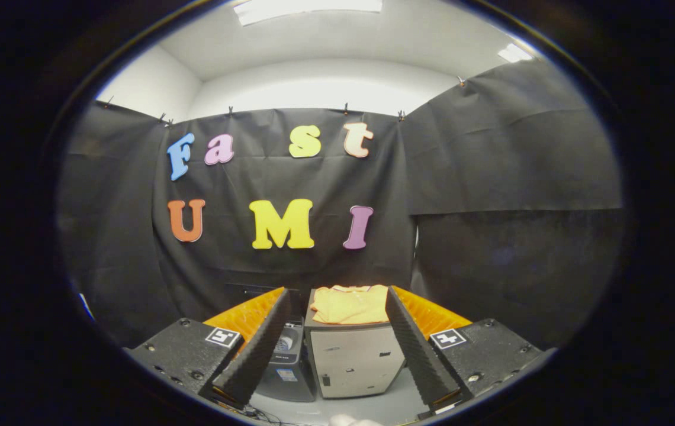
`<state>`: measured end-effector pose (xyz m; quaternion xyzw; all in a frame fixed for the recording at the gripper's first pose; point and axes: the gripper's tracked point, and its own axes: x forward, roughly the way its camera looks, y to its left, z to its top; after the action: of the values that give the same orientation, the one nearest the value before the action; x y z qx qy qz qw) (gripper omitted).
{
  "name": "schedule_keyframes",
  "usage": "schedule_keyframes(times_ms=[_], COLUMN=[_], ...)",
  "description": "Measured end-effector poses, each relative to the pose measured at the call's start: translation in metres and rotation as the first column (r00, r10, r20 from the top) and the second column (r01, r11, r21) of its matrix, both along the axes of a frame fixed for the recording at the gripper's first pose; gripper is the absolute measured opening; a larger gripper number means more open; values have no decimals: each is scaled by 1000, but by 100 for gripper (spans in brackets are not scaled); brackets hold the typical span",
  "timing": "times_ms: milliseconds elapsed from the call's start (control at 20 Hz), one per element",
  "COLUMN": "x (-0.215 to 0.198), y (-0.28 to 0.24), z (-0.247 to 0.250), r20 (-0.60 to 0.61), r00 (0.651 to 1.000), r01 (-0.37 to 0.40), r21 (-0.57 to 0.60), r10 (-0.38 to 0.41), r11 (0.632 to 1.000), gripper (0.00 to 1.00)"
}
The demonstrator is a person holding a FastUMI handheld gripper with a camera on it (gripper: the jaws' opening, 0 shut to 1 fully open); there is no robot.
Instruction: Put the clothes into the washing machine and then close the washing machine lid.
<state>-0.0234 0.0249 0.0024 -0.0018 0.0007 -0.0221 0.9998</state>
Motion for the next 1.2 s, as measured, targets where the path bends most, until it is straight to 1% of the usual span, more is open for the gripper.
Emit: schedule_keyframes(times_ms=[300,450,600,700,900,1200], x=[7,17,33,50,103,216], y=[-1,-7,-9,-10,-20,-55], z=[-3,1,8,12,8,-12], r20=[-16,-16,-2,2,-29,-106], r00=[999,997,994,993,994,992], r01=[35,75,109,115,101,73], r21=[-13,-17,-13,-9,2,16], r10=[-35,-75,-109,-115,-101,-71], r11=[999,997,994,993,995,997], gripper=[100,100,100,100,100,100])
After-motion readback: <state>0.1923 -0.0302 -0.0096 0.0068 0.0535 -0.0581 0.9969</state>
